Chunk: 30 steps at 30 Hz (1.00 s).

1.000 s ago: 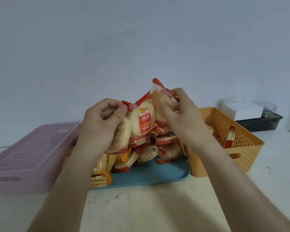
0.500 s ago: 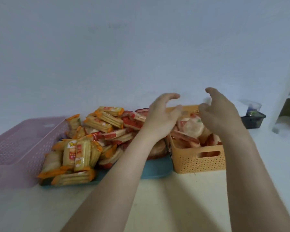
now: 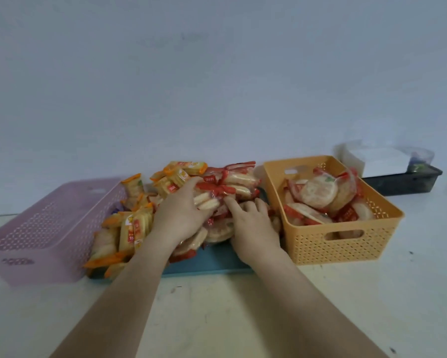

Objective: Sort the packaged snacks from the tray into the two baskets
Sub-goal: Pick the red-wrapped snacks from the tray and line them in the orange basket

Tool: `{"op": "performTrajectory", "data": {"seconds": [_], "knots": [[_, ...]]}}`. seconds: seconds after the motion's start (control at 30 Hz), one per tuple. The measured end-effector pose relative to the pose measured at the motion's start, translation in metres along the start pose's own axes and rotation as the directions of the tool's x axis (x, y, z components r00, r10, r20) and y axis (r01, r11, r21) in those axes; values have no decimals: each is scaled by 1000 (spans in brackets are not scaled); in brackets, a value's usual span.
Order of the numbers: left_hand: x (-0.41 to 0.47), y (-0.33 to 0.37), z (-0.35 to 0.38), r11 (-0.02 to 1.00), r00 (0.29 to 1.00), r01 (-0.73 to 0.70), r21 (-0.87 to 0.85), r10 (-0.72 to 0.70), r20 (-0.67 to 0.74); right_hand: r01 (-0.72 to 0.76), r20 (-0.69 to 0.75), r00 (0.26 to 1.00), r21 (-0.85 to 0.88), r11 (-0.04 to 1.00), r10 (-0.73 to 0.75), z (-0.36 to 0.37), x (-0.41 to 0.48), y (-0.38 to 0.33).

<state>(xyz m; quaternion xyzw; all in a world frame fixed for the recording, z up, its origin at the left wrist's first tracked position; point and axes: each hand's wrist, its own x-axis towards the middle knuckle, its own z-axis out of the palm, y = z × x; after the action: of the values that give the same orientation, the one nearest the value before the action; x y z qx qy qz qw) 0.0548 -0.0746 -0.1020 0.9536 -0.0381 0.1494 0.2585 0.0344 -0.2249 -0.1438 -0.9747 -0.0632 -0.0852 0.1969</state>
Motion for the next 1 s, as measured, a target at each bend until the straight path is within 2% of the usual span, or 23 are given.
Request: {"op": "performTrajectory", "data": {"seconds": [0.1,0.2,0.27,0.37,0.47,0.53,0.63,0.7,0.77,0.8,0.87,0.93,1.0], "knots": [[0,-4,-8,980,997,25,-197,-40,-73,43,-173,984,-60,997,-52,7,-1,-3],[-1,-10,-15,924,975,35,-381,-115,-188,107,-236,964,-63,992,-119,6,-1,-1],[-2,-11,-22,819,943,61,-570,-235,-237,175,-247,953,-24,984,-175,-2,-2,-2],[-7,-7,-37,587,901,47,-808,-374,-220,255,-335,918,95,962,-211,-34,0,-11],[-12,6,-48,392,906,-55,-918,-368,-211,275,-463,879,303,913,-111,-80,-5,-16],[-14,26,-47,318,927,-109,-942,-308,-211,243,-539,842,349,905,-18,-109,-13,-8],[-12,70,-35,367,951,-165,-915,-188,-247,126,-600,792,334,934,108,-133,-26,13],[-11,101,-23,448,960,-196,-872,-96,-265,19,-572,804,295,955,161,-138,-28,33],[-9,123,-8,531,985,-155,-833,18,-172,-84,-453,869,263,961,200,-136,-30,50],[-10,133,0,568,995,-102,-817,75,-72,-131,-415,882,240,962,223,-135,-32,61],[-10,138,12,665,992,-17,-746,103,69,-232,-424,861,166,958,282,-134,-38,78],[-8,132,22,842,996,-13,-540,57,64,-333,-433,830,121,935,351,-136,-45,98],[-10,125,32,965,984,-13,-261,59,170,-379,-327,850,164,911,412,-136,-50,114]]}}
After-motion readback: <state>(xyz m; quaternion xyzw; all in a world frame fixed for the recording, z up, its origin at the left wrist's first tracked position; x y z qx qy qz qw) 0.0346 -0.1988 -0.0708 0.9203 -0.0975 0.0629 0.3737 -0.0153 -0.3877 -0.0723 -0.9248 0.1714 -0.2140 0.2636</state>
